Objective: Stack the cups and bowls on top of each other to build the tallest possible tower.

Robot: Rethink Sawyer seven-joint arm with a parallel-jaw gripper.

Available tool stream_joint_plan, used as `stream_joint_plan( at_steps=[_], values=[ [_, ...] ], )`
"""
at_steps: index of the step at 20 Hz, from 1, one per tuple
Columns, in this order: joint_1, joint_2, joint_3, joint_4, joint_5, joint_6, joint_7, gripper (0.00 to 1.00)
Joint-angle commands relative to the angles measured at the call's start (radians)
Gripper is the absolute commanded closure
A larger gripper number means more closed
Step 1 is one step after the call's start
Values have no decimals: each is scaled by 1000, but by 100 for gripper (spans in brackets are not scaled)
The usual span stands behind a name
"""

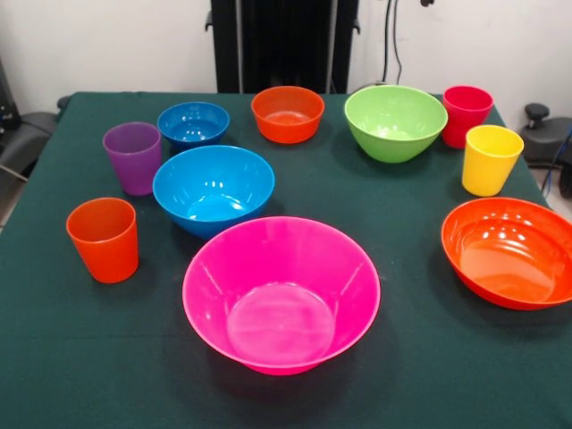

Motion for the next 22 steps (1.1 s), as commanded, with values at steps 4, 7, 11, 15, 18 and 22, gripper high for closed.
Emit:
stream_joint_plan(
  at_steps=[4,7,11,15,18,22],
  values=[
    [-18,39,64,9,-85,-3,-35,0],
    [-25,50,68,23,-83,-31,-33,0],
    [-27,54,69,35,-84,-53,-28,0],
    [-33,57,73,39,-82,-64,-29,0],
    [-36,69,75,45,-85,-87,-23,0],
    [-43,92,79,54,-93,-131,-22,0]
  ],
)
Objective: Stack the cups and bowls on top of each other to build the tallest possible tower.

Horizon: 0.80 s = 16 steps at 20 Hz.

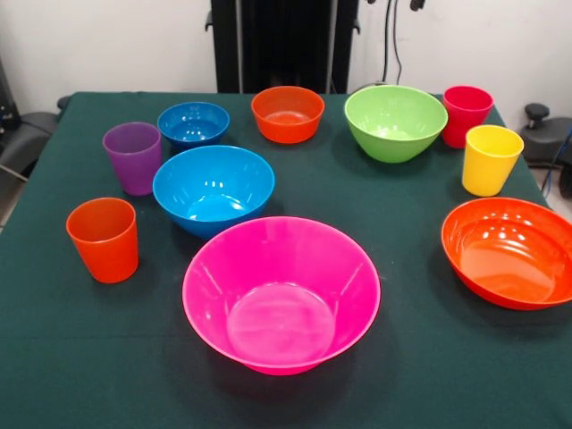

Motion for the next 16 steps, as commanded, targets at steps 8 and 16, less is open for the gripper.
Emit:
stream_joint_plan(
  at_steps=[8,16],
  values=[
    [-26,119,72,54,-86,-170,-17,0],
    [-39,144,74,64,-77,-201,-21,0]
  ],
)
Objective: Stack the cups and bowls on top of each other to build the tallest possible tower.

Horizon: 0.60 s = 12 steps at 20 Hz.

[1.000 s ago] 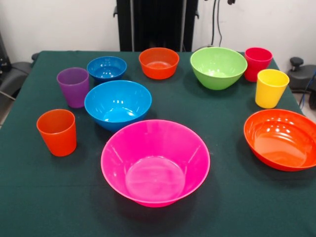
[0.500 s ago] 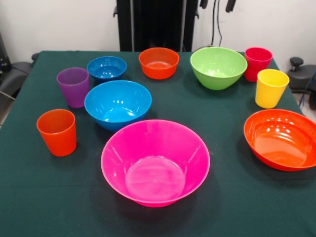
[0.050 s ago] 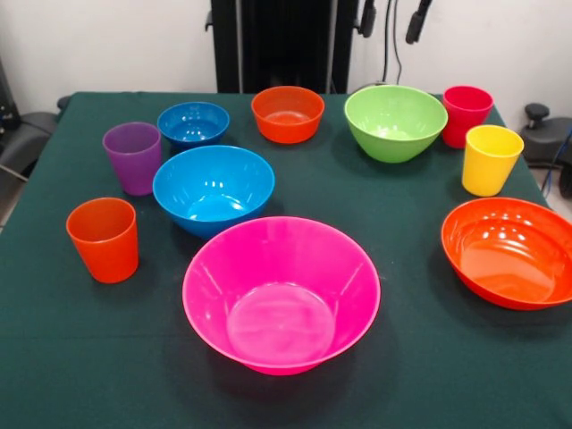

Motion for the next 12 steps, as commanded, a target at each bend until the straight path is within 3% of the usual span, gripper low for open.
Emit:
stream_joint_plan(
  at_steps=[1,12],
  values=[
    [-25,84,72,62,-75,-58,-24,0],
    [-60,143,96,57,-77,-123,-36,0]
  ],
)
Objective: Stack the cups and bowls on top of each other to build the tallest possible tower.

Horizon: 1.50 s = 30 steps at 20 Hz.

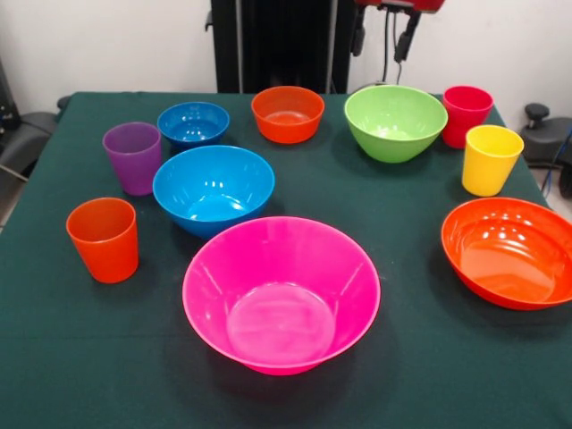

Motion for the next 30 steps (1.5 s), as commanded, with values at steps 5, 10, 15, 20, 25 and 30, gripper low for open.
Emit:
stream_joint_plan(
  at_steps=[5,10,15,20,25,30],
  values=[
    [-37,113,95,24,-78,-86,-36,0],
    [-42,125,102,0,-79,-72,-51,0],
    [-47,125,106,-3,-76,-67,-57,0],
    [-47,124,107,-17,-73,-47,-57,0],
    [-44,131,108,-42,-72,-25,-60,0],
    [-41,136,109,-60,-70,-10,-61,0]
  ],
)
